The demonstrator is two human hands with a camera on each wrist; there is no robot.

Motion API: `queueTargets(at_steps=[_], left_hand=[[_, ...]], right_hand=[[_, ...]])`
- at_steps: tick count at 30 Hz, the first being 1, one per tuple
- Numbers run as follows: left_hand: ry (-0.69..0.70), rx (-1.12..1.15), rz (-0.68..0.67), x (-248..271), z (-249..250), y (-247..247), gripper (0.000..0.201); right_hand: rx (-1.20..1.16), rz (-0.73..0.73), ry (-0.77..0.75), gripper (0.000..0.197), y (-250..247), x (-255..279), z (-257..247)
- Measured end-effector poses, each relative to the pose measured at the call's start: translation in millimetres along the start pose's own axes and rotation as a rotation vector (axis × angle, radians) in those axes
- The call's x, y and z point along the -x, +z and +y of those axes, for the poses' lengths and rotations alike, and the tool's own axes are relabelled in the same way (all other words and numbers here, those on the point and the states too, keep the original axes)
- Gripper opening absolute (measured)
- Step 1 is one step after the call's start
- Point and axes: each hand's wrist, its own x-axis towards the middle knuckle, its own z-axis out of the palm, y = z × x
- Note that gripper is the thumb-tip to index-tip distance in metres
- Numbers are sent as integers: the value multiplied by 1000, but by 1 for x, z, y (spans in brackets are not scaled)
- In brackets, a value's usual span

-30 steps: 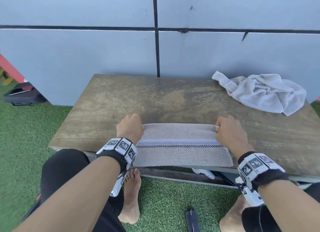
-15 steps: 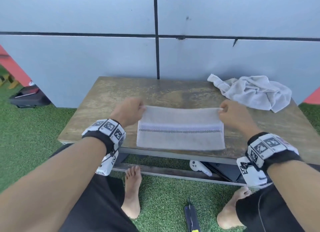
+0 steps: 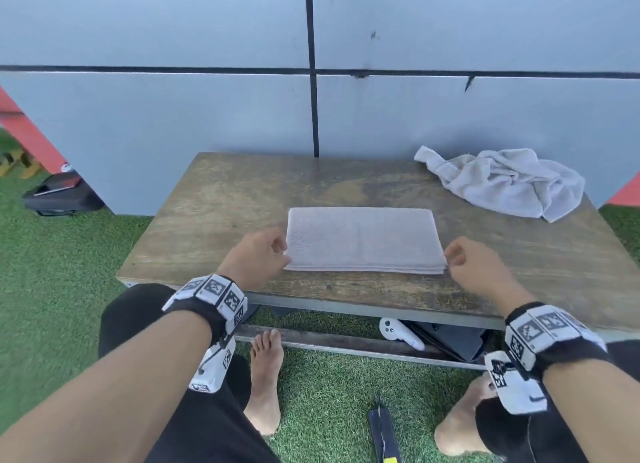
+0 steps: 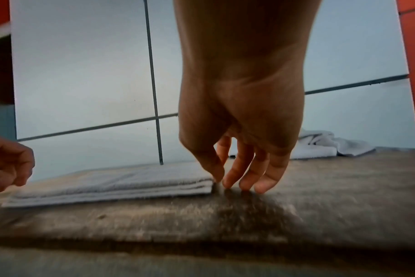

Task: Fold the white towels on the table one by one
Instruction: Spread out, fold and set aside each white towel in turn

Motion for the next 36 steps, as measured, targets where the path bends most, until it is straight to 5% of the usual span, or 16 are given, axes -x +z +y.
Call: queueTargets(at_steps=[3, 8, 17, 21, 25, 27, 31, 36], left_hand=[[-149, -45, -17, -5, 5, 14, 23], [-264, -160, -7, -15, 21, 22, 35], [-281, -31, 96, -18, 26, 11, 38], [-273, 19, 116, -16, 28, 7, 41], [-338, -32, 16, -15, 26, 12, 36], [-366, -54, -13, -14, 30, 15, 28], [-204, -80, 157, -21, 44, 25, 17], [83, -92, 149, -48, 81, 56, 36]], right_hand=[[-2, 84, 17, 12, 11, 0, -2], [30, 100, 54, 28, 15, -8, -8], [46, 260, 9, 27, 0, 1, -11], [41, 147, 21, 39, -4, -7, -7], [91, -32, 93, 28, -5, -11, -5], [103, 5, 89, 22, -4, -9, -7], [15, 311, -78, 12, 8, -8, -26], [141, 196, -377, 35, 46, -20, -73]])
